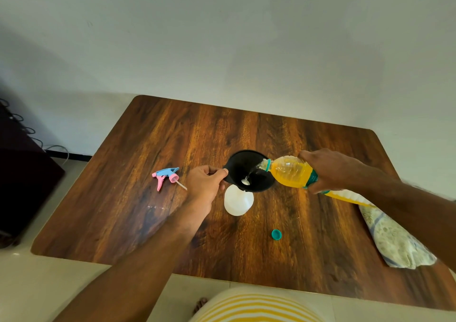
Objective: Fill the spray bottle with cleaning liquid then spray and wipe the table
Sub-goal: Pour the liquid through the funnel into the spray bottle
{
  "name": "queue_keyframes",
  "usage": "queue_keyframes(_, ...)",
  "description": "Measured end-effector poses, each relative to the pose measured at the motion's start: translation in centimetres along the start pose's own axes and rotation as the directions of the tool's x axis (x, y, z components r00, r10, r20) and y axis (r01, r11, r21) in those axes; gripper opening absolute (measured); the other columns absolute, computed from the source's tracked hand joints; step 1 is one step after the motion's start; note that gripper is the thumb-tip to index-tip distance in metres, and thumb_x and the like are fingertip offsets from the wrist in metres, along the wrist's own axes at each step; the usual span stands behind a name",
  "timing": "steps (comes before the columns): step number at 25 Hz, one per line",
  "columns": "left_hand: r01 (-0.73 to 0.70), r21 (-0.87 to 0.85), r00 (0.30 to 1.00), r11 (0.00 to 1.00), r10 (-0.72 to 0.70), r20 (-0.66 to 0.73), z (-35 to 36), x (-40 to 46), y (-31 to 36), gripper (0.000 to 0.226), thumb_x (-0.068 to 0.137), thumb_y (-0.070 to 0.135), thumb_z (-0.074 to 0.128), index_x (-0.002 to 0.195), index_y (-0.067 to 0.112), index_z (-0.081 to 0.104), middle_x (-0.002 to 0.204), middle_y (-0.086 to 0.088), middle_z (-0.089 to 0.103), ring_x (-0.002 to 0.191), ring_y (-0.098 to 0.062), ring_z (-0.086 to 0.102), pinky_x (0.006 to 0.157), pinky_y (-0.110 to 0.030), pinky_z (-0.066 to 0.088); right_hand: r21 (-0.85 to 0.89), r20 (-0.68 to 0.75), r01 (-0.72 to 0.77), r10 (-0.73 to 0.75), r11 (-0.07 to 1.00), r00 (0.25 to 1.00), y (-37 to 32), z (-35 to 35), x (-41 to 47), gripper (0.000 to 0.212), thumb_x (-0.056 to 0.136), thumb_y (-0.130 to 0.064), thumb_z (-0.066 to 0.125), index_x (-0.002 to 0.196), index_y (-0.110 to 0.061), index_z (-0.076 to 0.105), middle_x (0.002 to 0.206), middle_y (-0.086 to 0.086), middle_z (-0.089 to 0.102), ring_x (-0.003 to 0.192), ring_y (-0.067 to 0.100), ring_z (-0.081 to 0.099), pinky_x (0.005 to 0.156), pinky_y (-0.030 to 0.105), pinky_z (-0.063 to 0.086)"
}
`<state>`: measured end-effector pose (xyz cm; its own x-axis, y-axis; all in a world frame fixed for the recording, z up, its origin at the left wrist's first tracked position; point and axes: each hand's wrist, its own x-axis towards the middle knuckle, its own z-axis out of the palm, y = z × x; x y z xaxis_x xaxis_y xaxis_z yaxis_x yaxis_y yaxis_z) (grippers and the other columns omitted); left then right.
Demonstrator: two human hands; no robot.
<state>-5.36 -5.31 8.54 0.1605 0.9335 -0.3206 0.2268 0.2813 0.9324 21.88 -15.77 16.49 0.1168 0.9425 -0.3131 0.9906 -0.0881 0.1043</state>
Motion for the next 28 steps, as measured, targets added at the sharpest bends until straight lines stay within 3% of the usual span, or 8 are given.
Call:
queue_keyframes(6,0.006,0.003,1.0,1.0,-0.006,0.006,0.0,0.1,0.0,0.007,0.087,0.017,0.073,0.082,0.013,0.075,0.069,-0.005,0.073,0.049,-0.006,0.063,0.049,-0.015,0.047,-0.003,-0.005,0.007,-0.007,1.0,1.0,0.1,-0.3,-0.2,0.077,0.067,-0.05,0.085,0.128,-0.022,0.046,0.113,-0.002,0.064,0.089,0.008,0.052,0.076,0.023,0.049)
queue_keyframes(28,-0.01,-0.01,1.0,1.0,0.01,0.004,-0.1,0.4,-0.3,0.009,0.087,0.015,0.073,0.078,0.013,0.074,0.061,-0.002,0.07,0.044,-0.003,0.06,0.042,-0.009,0.044,-0.018,0.024,-0.014,0.015,1.0,1.0,-0.2,-1.7,-1.3,0.074,0.069,-0.049,0.084,0.127,-0.021,0.046,0.112,-0.001,0.065,0.088,0.009,0.052,0.08,0.029,0.055)
